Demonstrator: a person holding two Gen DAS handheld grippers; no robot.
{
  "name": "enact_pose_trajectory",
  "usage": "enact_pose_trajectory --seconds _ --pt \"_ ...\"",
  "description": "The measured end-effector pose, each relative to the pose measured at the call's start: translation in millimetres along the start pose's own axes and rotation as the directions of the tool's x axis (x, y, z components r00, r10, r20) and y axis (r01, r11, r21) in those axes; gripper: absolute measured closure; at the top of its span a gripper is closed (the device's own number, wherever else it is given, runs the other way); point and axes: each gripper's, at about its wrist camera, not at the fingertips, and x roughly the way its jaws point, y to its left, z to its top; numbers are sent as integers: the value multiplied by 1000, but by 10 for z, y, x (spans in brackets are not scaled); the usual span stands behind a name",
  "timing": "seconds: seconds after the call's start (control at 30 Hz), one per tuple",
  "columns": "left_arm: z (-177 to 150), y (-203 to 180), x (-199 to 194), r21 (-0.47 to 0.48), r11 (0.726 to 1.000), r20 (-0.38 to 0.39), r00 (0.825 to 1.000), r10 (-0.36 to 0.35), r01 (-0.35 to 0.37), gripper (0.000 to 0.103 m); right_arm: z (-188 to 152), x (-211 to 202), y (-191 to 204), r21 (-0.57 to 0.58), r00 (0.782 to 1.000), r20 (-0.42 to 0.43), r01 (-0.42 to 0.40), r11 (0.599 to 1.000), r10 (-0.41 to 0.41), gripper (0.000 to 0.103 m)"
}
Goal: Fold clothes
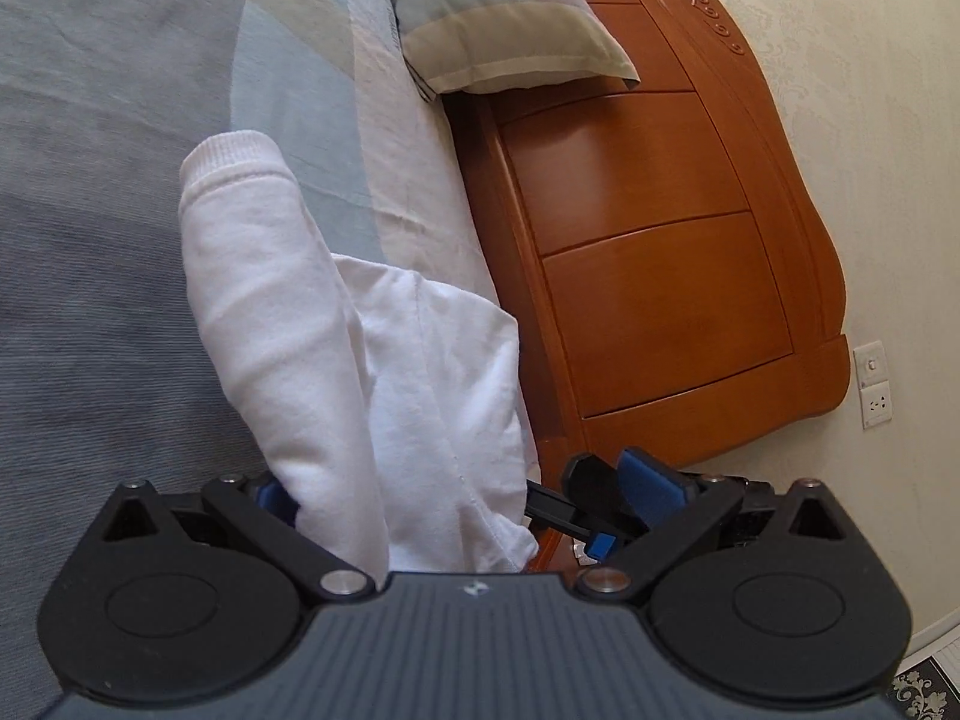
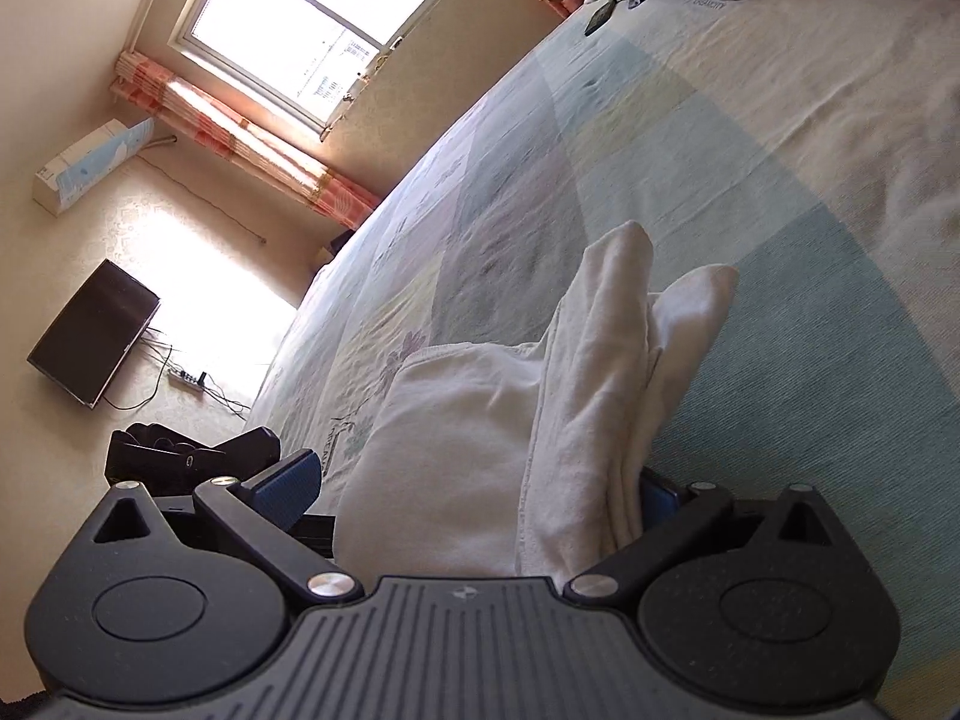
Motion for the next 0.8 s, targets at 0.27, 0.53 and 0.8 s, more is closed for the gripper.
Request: enact_pose_trajectory --seconds 0.27,0.53,0.8 --pt "114 -53 1059 -85 988 -59 990 -131 126 2 590 -660 -560 -11 981 105 165 986 -163 0" --pt "119 -15 1765 -135 981 -101 983 -156 142 2 910 -1010 -1233 71 961 151 225 972 -234 0" --pt "184 -32 1319 24 999 -108 994 -33 36 2 766 -1184 -1459 108 884 195 410 906 -424 0"
